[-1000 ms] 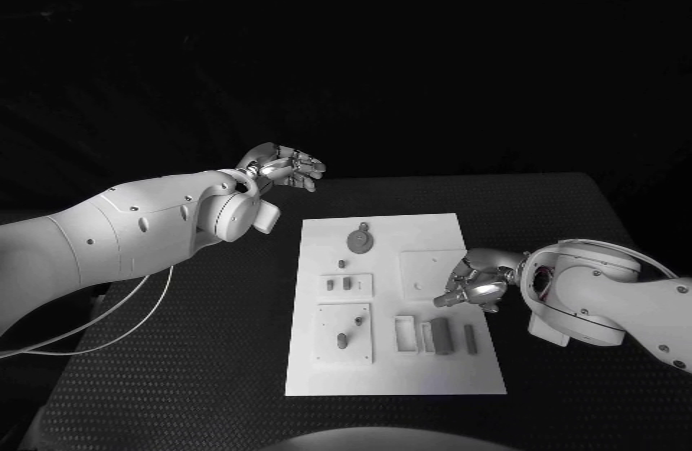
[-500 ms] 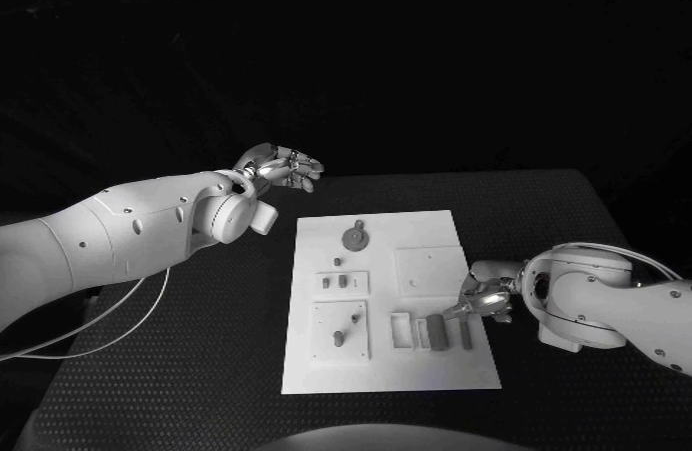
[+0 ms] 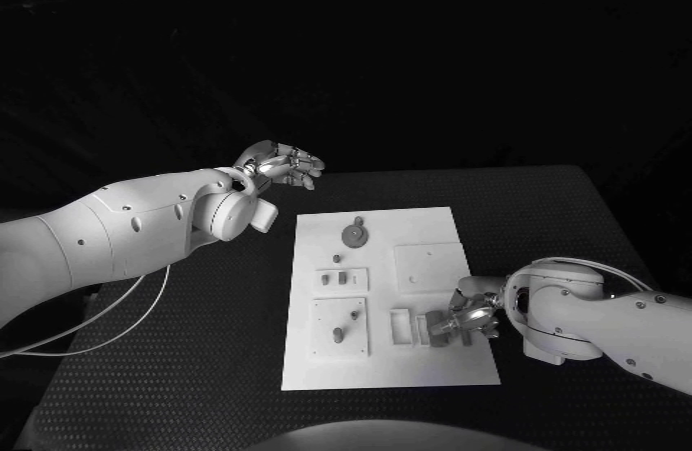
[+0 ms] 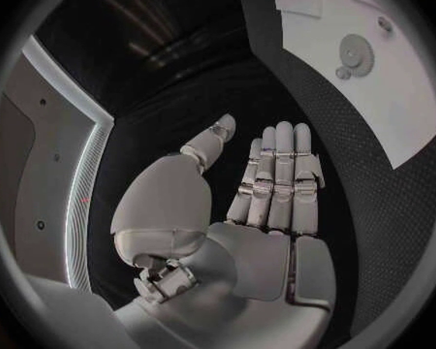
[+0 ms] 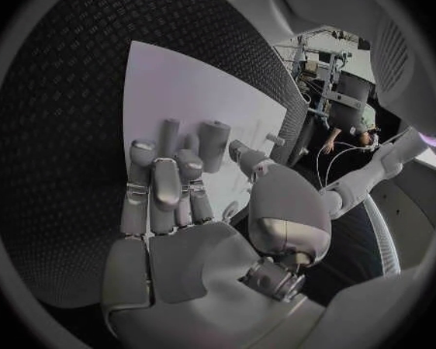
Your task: Assemble the parts on the task board
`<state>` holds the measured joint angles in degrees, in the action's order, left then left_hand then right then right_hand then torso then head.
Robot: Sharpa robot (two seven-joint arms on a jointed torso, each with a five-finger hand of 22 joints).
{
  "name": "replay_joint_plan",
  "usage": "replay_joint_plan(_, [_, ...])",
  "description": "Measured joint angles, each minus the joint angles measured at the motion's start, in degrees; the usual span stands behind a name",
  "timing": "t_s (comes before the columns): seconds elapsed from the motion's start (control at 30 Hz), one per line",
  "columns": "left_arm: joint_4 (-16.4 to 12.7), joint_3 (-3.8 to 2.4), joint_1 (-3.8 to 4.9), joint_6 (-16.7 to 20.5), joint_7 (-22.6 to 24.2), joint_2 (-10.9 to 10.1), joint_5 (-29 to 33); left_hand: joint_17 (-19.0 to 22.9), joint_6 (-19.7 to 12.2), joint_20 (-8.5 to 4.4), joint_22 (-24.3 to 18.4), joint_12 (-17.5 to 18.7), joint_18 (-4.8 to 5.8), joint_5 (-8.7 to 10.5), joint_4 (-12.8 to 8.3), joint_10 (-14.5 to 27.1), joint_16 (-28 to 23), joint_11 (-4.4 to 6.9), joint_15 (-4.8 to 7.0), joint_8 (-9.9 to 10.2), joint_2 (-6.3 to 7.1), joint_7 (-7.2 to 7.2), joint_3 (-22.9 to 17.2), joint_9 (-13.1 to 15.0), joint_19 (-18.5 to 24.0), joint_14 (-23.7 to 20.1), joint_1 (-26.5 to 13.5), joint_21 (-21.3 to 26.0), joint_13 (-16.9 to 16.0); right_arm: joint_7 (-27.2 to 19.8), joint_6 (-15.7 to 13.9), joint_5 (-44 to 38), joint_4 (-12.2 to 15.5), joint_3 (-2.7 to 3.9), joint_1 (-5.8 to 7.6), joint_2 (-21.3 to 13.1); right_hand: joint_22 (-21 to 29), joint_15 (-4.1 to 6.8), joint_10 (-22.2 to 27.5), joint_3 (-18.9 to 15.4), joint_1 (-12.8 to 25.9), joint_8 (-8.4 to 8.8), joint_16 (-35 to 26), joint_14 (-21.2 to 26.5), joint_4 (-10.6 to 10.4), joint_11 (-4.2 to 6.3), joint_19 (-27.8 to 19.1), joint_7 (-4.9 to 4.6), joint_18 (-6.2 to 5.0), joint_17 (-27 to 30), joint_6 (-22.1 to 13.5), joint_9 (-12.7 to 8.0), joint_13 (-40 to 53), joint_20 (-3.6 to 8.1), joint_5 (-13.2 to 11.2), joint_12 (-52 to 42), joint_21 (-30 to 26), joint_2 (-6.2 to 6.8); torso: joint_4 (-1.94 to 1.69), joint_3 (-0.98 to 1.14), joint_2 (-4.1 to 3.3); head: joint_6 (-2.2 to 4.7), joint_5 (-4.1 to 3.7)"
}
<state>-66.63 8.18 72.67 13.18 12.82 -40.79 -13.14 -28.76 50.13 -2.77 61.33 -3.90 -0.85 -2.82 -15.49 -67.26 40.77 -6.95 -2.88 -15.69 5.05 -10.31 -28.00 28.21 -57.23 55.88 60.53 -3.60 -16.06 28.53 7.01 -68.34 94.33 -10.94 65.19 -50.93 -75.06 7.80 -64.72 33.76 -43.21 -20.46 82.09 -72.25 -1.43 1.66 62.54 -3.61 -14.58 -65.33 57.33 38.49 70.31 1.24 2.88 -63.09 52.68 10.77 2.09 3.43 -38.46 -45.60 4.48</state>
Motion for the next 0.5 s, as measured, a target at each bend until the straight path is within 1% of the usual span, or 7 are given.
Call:
replay_joint_plan(0.17, [-0.1,0.0,0.0,0.0,0.0,0.0,0.0,0.0,0.0,0.0,0.0,0.0,0.0,0.0,0.0,0.0,0.0,0.0,0.0,0.0,0.0,0.0,0.0,0.0,0.0,0.0,0.0,0.0,0.0,0.1,-0.6,0.1,-0.6,0.02,-0.42,0.8,0.0,-0.01,0.0,0.2,0.2,0.17,0.0,0.0,-0.2,0.0,0.0,0.0,0.03,0.2,0.0,0.0,-0.1,-0.01,0.0,-0.1,0.0,0.23,0.02,0.05,-0.01,-0.2,0.11])
replay_joint_plan(0.27, [-0.1,0.0,0.0,0.0,0.0,-0.1,0.0,0.0,0.0,0.0,0.0,0.0,0.0,0.0,0.0,0.0,-0.1,0.0,0.0,0.0,0.0,0.0,0.0,0.0,0.0,0.0,0.0,0.0,0.0,0.1,-0.8,0.1,-1.0,0.03,-0.62,1.4,0.0,-0.01,0.0,0.3,0.2,0.3,0.0,0.0,-0.3,0.0,0.0,0.0,0.05,0.4,0.0,0.0,-0.1,-0.01,0.0,-0.1,0.0,0.23,0.03,0.05,-0.02,-0.31,0.17])
replay_joint_plan(0.37, [-0.1,0.0,0.0,0.0,0.0,-0.1,0.0,-0.1,0.0,0.0,0.0,0.0,0.0,0.0,0.0,0.0,-0.2,0.0,0.0,0.0,0.0,0.0,0.0,0.0,0.0,0.0,0.0,0.0,0.0,0.1,-1.2,0.1,-1.6,0.04,-0.87,1.9,0.0,-0.17,0.0,0.5,0.5,0.52,0.0,0.2,-0.5,0.0,-0.1,-0.01,0.15,0.9,0.0,0.2,-0.2,0.1,0.0,-0.1,0.0,0.53,0.06,0.05,-0.02,-0.42,0.24])
replay_joint_plan(0.4, [-0.1,0.0,0.0,0.0,0.0,-0.1,0.0,-0.1,0.0,0.0,0.0,0.0,0.0,0.0,0.0,0.0,-0.2,0.0,0.0,0.0,0.0,0.0,0.0,0.0,0.0,0.0,0.0,0.0,0.0,0.1,-1.3,0.1,-1.7,0.05,-0.91,2.0,0.0,-0.26,0.0,0.6,0.5,0.74,0.0,0.3,-0.6,0.0,-0.2,-0.41,0.36,1.1,0.3,0.2,-0.3,0.2,0.0,-0.1,0.0,0.53,0.07,0.05,-0.02,-0.44,0.25])
replay_joint_plan(0.5, [-0.1,0.0,0.0,0.0,0.0,-0.1,0.0,-0.1,0.0,0.0,0.0,0.0,0.0,0.0,0.0,0.0,-0.2,0.0,0.0,0.0,0.0,0.0,0.0,-0.1,0.0,0.0,0.0,0.0,0.0,0.1,-1.6,0.2,-2.3,0.1,-0.98,2.4,0.0,-0.36,0.3,0.8,0.8,1.09,0.0,1.0,-0.8,-0.25,-0.3,-0.91,0.41,1.7,0.2,0.2,-0.4,0.28,0.0,-0.1,0.0,0.76,0.06,0.05,-0.04,-0.49,0.3])
